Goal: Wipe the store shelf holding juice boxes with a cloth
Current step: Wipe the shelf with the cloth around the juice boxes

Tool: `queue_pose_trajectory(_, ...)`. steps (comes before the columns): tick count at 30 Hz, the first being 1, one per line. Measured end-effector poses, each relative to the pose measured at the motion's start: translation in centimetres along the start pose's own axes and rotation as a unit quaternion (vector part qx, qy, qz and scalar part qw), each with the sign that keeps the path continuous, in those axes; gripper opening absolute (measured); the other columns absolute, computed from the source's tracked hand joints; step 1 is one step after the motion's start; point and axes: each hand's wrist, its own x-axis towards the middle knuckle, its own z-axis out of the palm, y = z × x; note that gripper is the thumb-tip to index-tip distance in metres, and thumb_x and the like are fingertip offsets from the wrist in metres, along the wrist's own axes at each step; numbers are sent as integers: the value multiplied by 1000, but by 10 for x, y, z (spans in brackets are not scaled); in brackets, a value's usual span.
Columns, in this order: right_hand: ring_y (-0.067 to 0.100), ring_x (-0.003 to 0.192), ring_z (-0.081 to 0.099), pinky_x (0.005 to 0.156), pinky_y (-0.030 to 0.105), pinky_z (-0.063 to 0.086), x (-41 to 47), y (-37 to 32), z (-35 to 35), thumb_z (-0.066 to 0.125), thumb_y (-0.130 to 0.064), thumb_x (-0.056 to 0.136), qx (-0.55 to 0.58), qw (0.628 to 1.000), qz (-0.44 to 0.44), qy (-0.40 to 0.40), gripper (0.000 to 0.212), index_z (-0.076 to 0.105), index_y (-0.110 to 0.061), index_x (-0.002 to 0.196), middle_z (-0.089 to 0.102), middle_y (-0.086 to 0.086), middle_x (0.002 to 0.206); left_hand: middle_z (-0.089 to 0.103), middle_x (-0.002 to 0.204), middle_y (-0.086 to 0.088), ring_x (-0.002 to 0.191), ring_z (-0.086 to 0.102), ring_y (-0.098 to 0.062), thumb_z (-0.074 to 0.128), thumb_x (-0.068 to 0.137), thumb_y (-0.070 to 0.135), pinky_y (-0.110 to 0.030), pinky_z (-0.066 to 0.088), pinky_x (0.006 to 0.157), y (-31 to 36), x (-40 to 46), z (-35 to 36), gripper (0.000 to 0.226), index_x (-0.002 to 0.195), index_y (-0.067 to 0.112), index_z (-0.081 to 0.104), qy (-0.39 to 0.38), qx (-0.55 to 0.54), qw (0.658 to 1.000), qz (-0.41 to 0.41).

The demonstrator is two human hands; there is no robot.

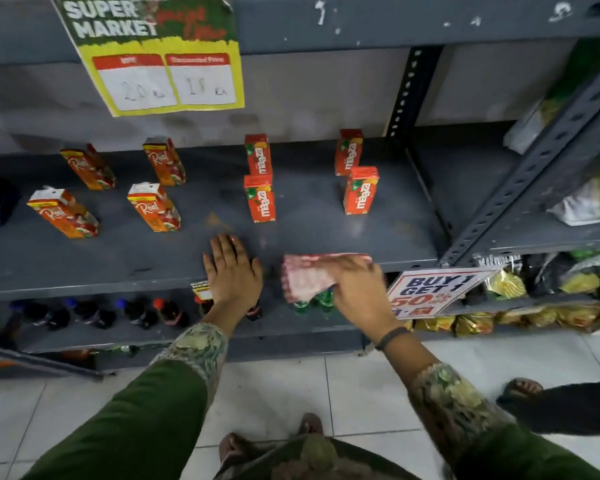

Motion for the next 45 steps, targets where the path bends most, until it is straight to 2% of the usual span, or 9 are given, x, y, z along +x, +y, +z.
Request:
queue_pose_trajectory(3,24,122,52,100,43,40,8,37,-13,52,2,71,8,984,152,92,61,56,-26,125,63,2,129,-3,158,-19,146,-7,-33,23,95,36,-50,-1,120,3,-1,-2,65,147,3,0,-3,0,1000,-9)
queue_pose_trajectory(5,22,134,41,107,46,32,19,44,-14,51,0,75,-15,983,177,45,61,50,-22,132,54,4,139,-3,158,-19,146,-7,-33,22,96,36,-50,-1,120,4,-2,-3,65,147,4,-1,-4,-1,1000,-10)
queue_pose_trajectory(11,19,131,48,114,39,28,5,11,-4,50,8,72,72,994,-58,-56,64,58,-25,126,59,0,135,-3,158,-19,146,-6,-34,23,96,37,-49,-1,119,2,-2,-3,65,147,5,-1,-1,12,1000,3)
queue_pose_trajectory(16,31,110,62,100,42,50,7,62,-34,46,15,70,103,968,150,175,60,60,-13,121,64,14,124,-4,158,-18,145,-8,-33,22,96,37,-49,-1,120,1,-2,-4,64,147,5,-1,-4,19,1000,6)
queue_pose_trajectory(20,39,109,59,87,46,53,38,88,-47,50,2,79,-29,955,294,32,40,56,-3,119,59,22,123,-2,158,-19,145,-7,-33,22,96,37,-49,-1,120,2,-3,-5,64,147,6,0,0,16,1000,10)
queue_pose_trajectory(26,28,104,62,84,37,52,-3,20,-22,51,-7,82,-44,990,127,-32,40,57,-18,120,64,9,119,1,157,-21,145,-5,-35,25,96,36,-50,1,119,1,-3,-2,64,147,5,3,11,8,1000,15)
queue_pose_trajectory(29,31,90,65,72,37,56,-16,10,-35,55,-10,83,72,978,188,53,34,59,-22,114,70,9,100,0,157,-21,145,-5,-35,25,96,37,-51,2,119,-1,0,0,64,147,5,3,6,9,1000,18)
queue_pose_trajectory(35,37,105,54,73,44,55,88,77,-89,57,-10,82,56,891,318,320,38,55,-13,120,54,19,117,-2,157,-20,145,-6,-34,23,96,38,-51,1,119,-2,1,-1,64,147,6,0,-4,4,1000,17)
queue_pose_trajectory(45,45,124,46,102,50,44,156,145,-39,43,-14,94,-65,969,221,-94,42,45,-15,136,31,23,146,1,157,-20,145,-4,-35,27,96,37,-50,2,118,-5,4,1,63,148,8,3,-2,3,1000,21)
